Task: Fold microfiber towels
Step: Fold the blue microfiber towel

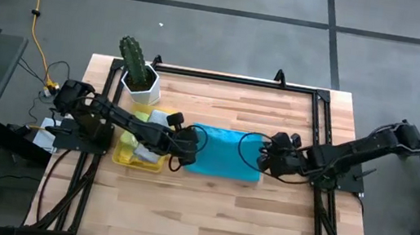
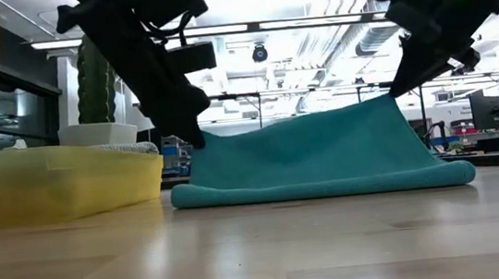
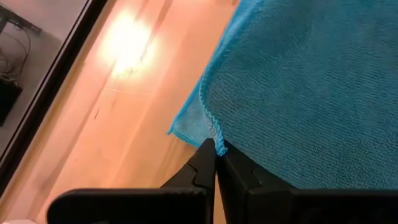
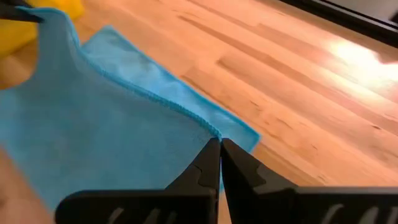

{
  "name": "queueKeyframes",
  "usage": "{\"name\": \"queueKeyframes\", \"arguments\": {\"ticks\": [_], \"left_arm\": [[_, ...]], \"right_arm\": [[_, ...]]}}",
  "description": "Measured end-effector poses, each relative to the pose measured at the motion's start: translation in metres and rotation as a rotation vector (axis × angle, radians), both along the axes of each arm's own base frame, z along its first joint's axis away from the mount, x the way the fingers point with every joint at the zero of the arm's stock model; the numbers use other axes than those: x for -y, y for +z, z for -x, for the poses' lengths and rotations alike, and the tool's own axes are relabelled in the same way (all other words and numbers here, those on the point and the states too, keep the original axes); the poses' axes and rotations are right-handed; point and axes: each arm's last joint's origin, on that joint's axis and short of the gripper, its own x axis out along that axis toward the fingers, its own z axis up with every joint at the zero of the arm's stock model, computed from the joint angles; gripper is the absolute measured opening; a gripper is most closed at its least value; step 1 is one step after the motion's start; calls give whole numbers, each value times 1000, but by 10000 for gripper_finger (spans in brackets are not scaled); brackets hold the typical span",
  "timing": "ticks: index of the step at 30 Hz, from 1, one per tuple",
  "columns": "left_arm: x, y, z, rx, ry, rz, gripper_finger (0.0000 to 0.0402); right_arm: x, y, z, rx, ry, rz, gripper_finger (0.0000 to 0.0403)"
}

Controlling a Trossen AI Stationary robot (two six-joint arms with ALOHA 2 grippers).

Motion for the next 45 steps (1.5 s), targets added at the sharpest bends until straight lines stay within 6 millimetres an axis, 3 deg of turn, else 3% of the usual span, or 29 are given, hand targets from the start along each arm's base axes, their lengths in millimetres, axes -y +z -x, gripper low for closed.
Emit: {"name": "queueKeyframes", "arguments": {"ticks": [16,45], "left_arm": [[-9,0,4,18,121,-59,0],[-20,3,0,39,115,-79,16]], "right_arm": [[18,-2,-2,-10,-89,-63,0],[31,-2,-3,-14,-149,-64,0]]}}
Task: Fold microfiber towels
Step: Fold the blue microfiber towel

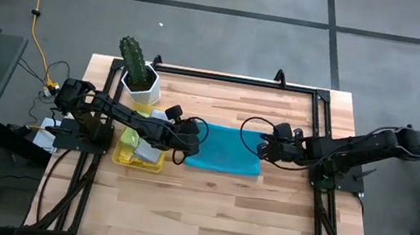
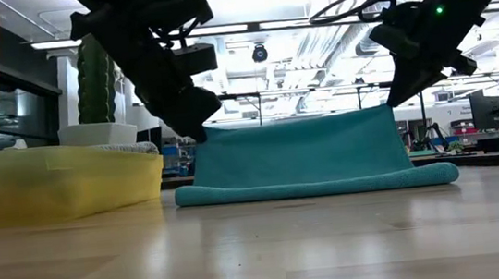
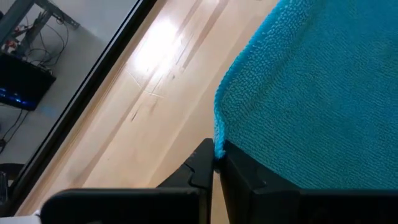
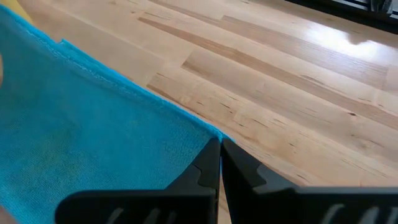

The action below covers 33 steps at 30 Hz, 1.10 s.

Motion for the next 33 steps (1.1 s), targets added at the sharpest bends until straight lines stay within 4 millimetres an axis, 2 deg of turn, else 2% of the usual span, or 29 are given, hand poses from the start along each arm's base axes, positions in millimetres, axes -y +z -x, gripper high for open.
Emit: {"name": "queueKeyframes", "arguments": {"ticks": [17,23,29,33], "left_arm": [[-1,1,0,7,12,-18,22],[-12,1,1,5,40,-16,41],[-22,1,0,-25,12,-8,113],[-25,2,-2,-42,-42,-22,167]], "right_arm": [[0,0,0,0,0,0,9],[1,0,0,-1,-8,21,79],[8,0,1,-22,-31,46,170],[12,0,1,-30,-46,50,215]]}}
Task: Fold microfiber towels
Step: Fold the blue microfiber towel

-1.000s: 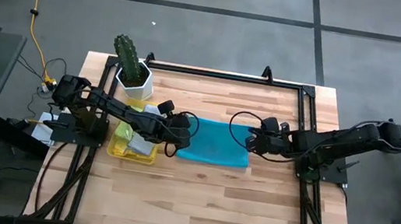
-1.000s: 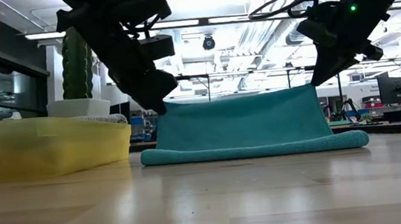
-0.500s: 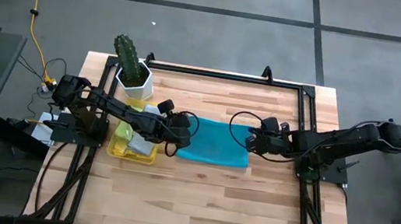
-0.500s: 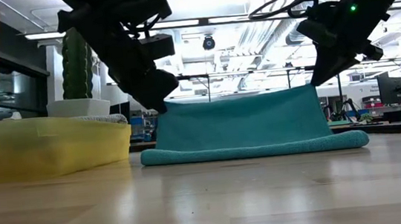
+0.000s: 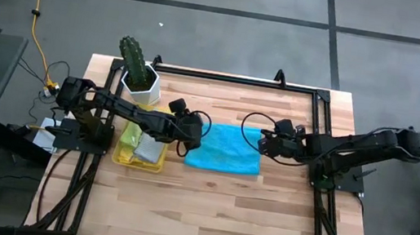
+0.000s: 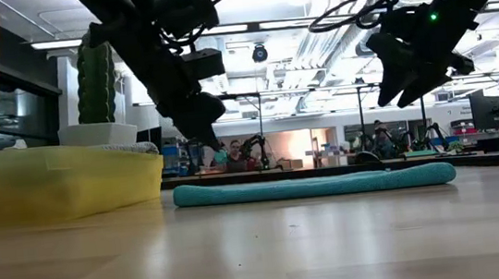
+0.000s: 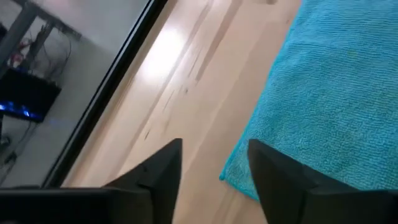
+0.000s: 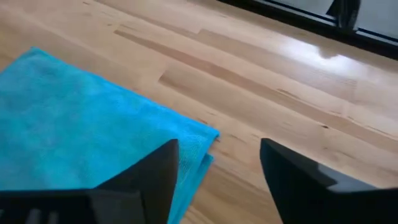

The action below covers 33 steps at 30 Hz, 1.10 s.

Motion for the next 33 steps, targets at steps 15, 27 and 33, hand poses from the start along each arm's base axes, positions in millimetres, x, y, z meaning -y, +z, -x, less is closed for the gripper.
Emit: {"name": "queueKeyframes", "arguments": {"ticks": [15,27,33], "left_arm": [[43,21,3,141,-313,181,221],[98,1,29,149,-681,290,209],[102,-20,26,32,-639,181,209]], "right_arm": [[-3,-9,-5,-101,205,-204,236],[-64,-23,-31,-116,741,-119,236],[-73,-21,-34,-71,790,-95,236]]}}
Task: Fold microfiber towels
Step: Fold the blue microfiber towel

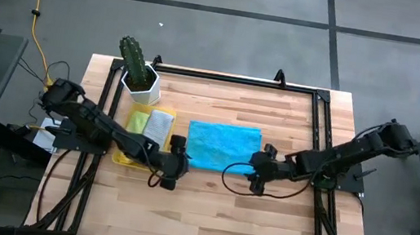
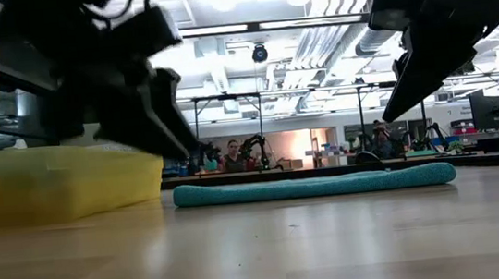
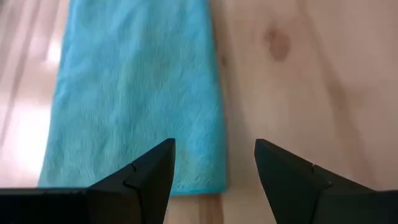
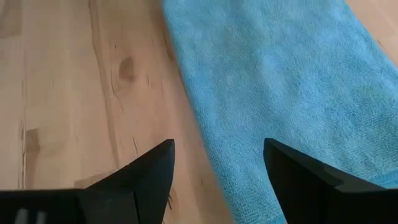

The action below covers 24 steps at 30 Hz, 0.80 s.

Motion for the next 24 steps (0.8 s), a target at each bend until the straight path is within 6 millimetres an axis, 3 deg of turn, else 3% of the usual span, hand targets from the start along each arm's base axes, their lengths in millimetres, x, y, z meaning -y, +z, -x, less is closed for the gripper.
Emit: {"name": "queueKeyframes", "arguments": {"ticks": [6,15,24], "left_arm": [[-6,-18,-8,-66,24,11,209],[-5,-16,-22,-246,70,17,209],[-2,-31,-31,-310,40,37,206]], "right_arm": [[0,0,0,0,-2,3,236],[1,0,0,3,-5,1,236],[1,0,0,3,-4,2,236]]}}
